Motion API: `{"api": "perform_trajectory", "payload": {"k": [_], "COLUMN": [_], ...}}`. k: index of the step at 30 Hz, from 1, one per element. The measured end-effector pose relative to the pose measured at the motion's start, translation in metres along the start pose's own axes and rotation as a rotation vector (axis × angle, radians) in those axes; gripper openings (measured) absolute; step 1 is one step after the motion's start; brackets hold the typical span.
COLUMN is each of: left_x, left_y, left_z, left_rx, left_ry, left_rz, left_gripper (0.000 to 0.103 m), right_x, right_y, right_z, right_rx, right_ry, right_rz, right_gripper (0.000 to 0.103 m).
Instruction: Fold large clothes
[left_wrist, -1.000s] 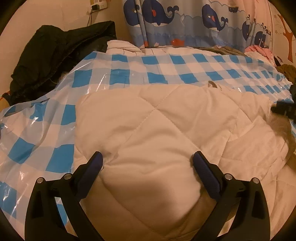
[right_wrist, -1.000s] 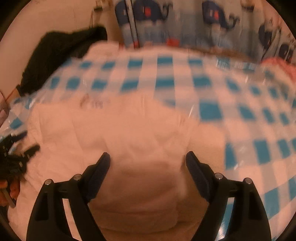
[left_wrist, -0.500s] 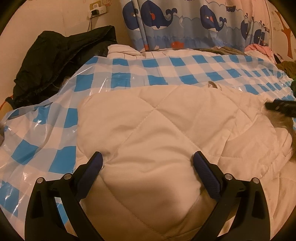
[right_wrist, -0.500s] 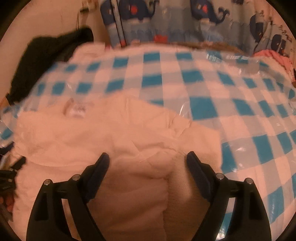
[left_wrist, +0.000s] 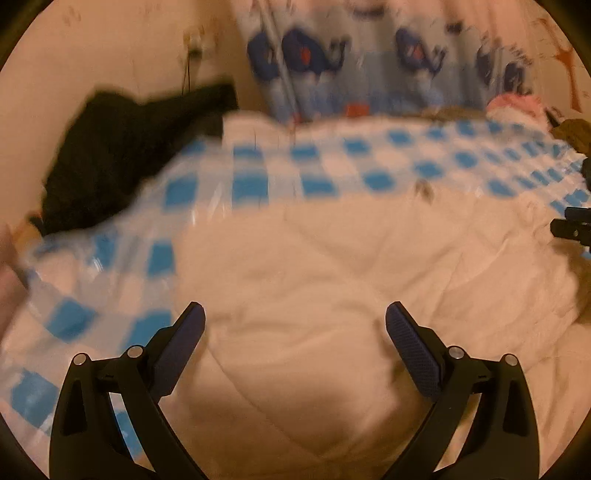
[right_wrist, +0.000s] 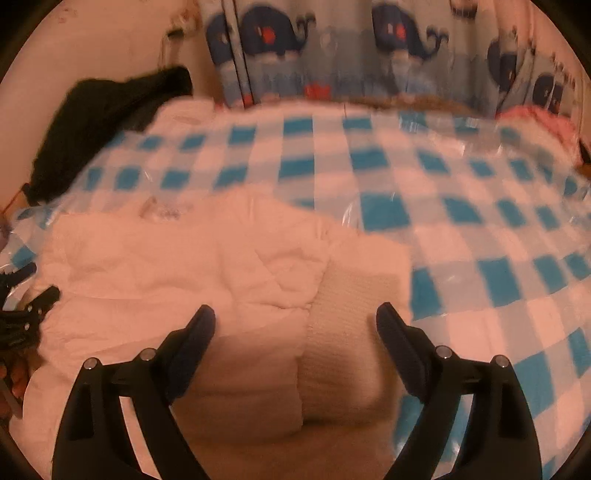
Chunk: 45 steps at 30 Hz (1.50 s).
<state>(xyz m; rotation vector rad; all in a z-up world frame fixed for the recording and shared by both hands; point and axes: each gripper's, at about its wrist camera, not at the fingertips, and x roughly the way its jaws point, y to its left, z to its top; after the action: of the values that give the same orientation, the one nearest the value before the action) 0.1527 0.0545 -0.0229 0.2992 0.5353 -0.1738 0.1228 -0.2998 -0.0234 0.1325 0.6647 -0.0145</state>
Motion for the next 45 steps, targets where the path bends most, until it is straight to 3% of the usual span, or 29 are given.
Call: {"api": "perform_trajectory", "payload": {"k": [2, 4, 6, 8, 10, 15, 21, 27, 32, 37, 45], "left_x": [-0.008, -0.002, 0.019, 0.053, 0.068, 0.062, -0.033, -0.126, -0.167, -0.19, -0.213], "left_y": [-0.009, -0.016, -0.019, -0.019, -0.014, -0.013, 0.049, 0.148, 0.197, 0.192, 0.136], "left_z": [0.008, 0.014, 0.016, 0.006, 0.0, 0.006, 0.015, -0.054, -0.12, -0.157, -0.195], "left_rx": [0.054, 0.082, 0.082, 0.043, -0.002, 0.024, 0.011, -0.161, -0.422, -0.546, -0.442], "left_ry": [-0.047, -0.032, 0.051, 0.21, 0.261, 0.338, 0.331, 0.448, 0.528, 0.557, 0.668], "left_rz": [0.004, -0.013, -0.013, -0.072, -0.103, -0.08, -0.079, -0.128, -0.18, -0.279, -0.355], "left_gripper": [0.095, 0.095, 0.095, 0.096, 0.096, 0.096, 0.096, 0.096, 0.096, 0.096, 0.096], "right_x": [0.005, 0.032, 0.05, 0.058, 0.059, 0.045, -0.049, -0.115, -0.146, -0.168, -0.178], "right_y": [-0.003, -0.013, -0.021, -0.026, -0.02, -0.02, -0.054, -0.118, -0.141, -0.128, -0.095], "right_z": [-0.004, -0.013, -0.018, -0.021, -0.022, -0.014, -0.03, -0.099, -0.14, -0.157, -0.188], "right_rx": [-0.018, 0.001, 0.063, 0.094, 0.07, 0.094, 0.13, 0.302, 0.435, 0.443, 0.421], "right_ry": [0.039, 0.148, 0.217, 0.233, 0.235, 0.292, 0.279, 0.372, 0.402, 0.427, 0.563], "right_rz": [-0.005, 0.013, 0.062, 0.091, 0.069, 0.083, 0.155, 0.28, 0.395, 0.473, 0.596], "right_gripper": [0.085, 0.09, 0.095, 0.096, 0.096, 0.096, 0.096, 0.096, 0.096, 0.096, 0.096]}}
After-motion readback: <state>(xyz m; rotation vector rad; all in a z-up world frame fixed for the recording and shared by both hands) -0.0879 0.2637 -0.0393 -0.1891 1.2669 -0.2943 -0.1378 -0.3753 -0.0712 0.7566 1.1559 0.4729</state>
